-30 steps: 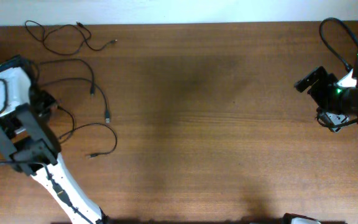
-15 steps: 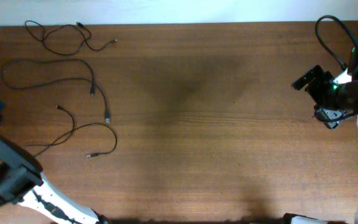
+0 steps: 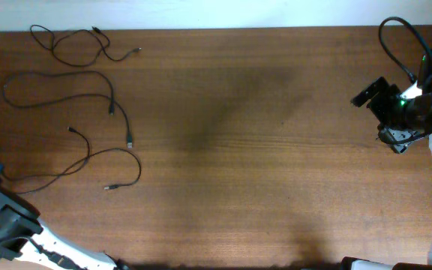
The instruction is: Untangle cables
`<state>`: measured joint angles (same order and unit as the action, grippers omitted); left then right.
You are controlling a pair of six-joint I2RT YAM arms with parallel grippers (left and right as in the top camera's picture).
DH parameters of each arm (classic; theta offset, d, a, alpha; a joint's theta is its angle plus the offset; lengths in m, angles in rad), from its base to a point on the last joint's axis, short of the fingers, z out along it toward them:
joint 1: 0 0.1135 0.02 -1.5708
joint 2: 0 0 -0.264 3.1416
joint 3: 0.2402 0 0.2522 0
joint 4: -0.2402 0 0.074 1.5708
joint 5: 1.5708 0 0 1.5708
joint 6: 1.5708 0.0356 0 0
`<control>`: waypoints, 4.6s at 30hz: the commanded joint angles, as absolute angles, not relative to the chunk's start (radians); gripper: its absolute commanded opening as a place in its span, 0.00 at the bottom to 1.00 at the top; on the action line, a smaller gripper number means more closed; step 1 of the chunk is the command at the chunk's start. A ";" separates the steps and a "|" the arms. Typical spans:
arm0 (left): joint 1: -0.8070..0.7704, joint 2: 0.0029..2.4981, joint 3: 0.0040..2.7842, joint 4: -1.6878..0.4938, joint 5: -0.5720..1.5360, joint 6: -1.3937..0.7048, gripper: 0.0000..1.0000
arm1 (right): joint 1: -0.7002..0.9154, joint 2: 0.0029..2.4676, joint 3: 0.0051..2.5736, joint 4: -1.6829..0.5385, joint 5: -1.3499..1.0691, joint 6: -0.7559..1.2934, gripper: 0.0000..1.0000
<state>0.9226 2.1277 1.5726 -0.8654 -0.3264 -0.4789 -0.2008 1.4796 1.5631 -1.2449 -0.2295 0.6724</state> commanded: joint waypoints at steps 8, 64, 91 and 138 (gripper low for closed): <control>0.926 2.130 1.456 -0.707 -0.325 -0.425 0.00 | -0.196 1.482 1.560 -1.245 -0.270 0.661 0.99; 0.467 2.081 1.460 -0.713 -0.051 -0.313 0.00 | -0.196 1.428 1.565 -1.354 -0.402 0.584 0.99; 0.324 2.164 1.454 -0.939 0.294 -0.142 0.00 | -0.197 1.182 1.565 -1.227 -0.408 0.576 0.99; 0.323 1.671 1.463 -1.113 0.377 -0.111 0.99 | -0.197 0.792 1.451 -1.426 -0.325 0.135 0.99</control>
